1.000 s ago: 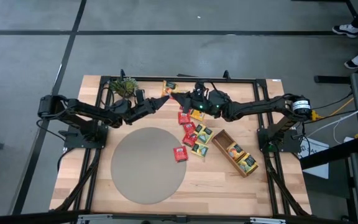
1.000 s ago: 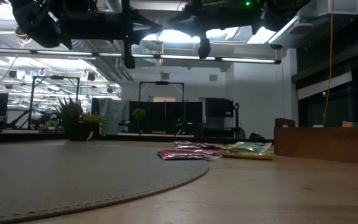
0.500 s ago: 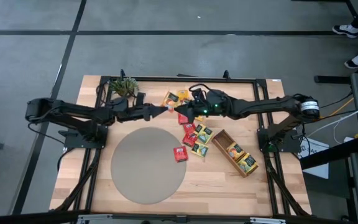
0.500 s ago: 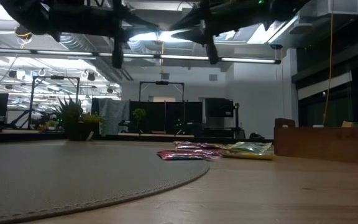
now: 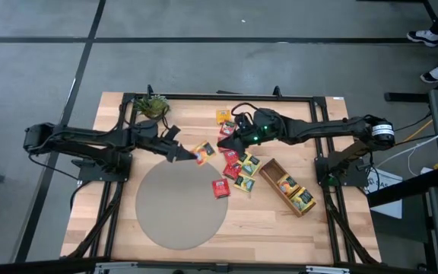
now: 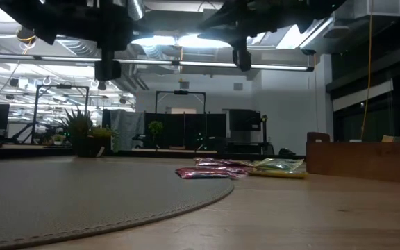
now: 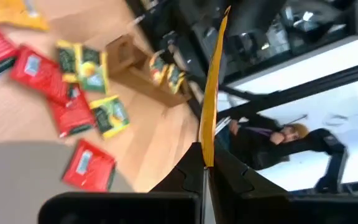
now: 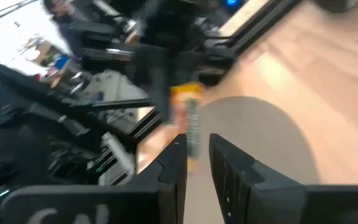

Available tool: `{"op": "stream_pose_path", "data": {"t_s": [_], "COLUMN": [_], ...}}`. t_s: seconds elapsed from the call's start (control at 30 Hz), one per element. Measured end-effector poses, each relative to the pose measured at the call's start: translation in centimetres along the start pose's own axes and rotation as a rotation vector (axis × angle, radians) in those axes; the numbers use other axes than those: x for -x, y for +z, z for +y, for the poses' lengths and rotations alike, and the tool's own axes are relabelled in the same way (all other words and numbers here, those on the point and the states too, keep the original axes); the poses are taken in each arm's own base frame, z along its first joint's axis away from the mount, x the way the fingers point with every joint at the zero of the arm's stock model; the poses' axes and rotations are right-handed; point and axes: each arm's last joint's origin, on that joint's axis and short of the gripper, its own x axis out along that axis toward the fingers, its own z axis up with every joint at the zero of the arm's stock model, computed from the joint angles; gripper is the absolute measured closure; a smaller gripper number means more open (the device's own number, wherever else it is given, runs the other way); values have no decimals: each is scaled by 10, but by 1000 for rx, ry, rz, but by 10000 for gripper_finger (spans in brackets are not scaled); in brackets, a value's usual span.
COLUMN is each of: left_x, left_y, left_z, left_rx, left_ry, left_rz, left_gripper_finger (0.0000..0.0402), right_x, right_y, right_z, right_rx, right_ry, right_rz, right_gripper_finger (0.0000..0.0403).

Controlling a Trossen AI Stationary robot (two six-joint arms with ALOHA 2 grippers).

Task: Pick & Place Tea
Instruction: Put the orange tea bag into the middle section of the wooden organizer

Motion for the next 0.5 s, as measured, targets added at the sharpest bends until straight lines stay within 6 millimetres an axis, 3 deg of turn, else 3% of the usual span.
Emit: {"op": "stream_pose_path", "data": {"t_s": [0.27, 0.5], "left_x": [-3, -24], "left_y": [0, 11], "left_z": [5, -3], "left_rx": [-2, -74], "left_ry": [-8, -29], "left_rz": [76, 146], "left_gripper_finger": [398, 398], "right_x": [0, 0], "right_y": [-1, -2], "right_z": [1, 0], "right_rx": [-27, -39], "right_ry": [28, 21], "right_rz": [31, 43], "right_gripper_finger": [333, 333]}}
